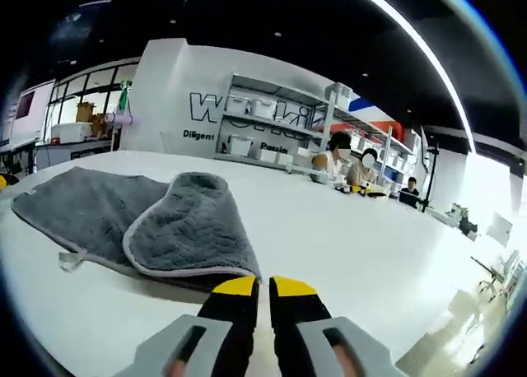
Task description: Fold the towel on the table until its edges align and the towel forms a compact rectangular stack.
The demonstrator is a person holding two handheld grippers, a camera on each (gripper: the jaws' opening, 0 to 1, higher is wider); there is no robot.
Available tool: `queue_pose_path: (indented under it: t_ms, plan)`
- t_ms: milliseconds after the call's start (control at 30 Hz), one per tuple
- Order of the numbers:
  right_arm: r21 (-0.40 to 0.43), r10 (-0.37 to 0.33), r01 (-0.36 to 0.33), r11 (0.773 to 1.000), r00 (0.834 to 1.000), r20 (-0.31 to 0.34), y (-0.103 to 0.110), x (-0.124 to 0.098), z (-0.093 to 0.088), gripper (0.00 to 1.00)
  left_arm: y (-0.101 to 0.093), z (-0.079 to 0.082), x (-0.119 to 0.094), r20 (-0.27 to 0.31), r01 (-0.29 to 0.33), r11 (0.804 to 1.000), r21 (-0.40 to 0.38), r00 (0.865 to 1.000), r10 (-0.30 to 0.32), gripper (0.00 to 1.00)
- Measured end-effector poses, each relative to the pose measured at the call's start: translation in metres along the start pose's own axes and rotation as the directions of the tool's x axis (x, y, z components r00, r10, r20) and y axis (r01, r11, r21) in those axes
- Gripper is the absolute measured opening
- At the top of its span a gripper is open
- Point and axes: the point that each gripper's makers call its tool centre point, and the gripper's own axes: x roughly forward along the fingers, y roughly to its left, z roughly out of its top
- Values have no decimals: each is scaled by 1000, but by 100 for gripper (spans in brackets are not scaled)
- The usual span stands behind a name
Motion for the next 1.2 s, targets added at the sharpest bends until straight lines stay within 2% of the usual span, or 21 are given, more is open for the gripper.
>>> queue_pose_path:
  t_ms: [33,167,267,367,433,567,700,800,933,1200]
  plan:
    - [30,28,-30,999,998,52,6,-5,11,8,0,0,0,1,0,1000,0,1000,0,98]
    - [66,83,-92,994,988,129,18,-10,27,12,0,0,0,3,5,1000,1,1000,-5,98]
    - [93,143,-162,982,972,185,29,-13,39,18,-1,0,0,3,7,1000,1,1000,-7,98]
    - [137,213,-254,957,942,258,43,-17,52,21,-1,1,0,3,7,1000,2,1000,-7,98]
    - [147,237,-284,947,932,274,49,-18,55,25,-1,1,0,5,8,1000,1,1000,-8,98]
    - [141,272,-320,937,920,281,58,-18,56,32,-1,1,0,3,10,1000,3,1000,-10,98]
    - [129,338,-380,916,904,260,74,-19,55,45,0,1,0,3,8,1000,2,1000,-8,98]
    - [91,374,-401,912,901,220,86,-20,53,53,0,1,0,3,10,1000,2,1000,-10,98]
    - [35,374,-386,922,909,182,91,-20,52,60,-2,0,2,2,15,1000,1,1000,-15,98]
    - [-30,373,-372,928,918,136,99,-22,50,77,-1,0,1,2,13,1000,0,1000,-13,98]
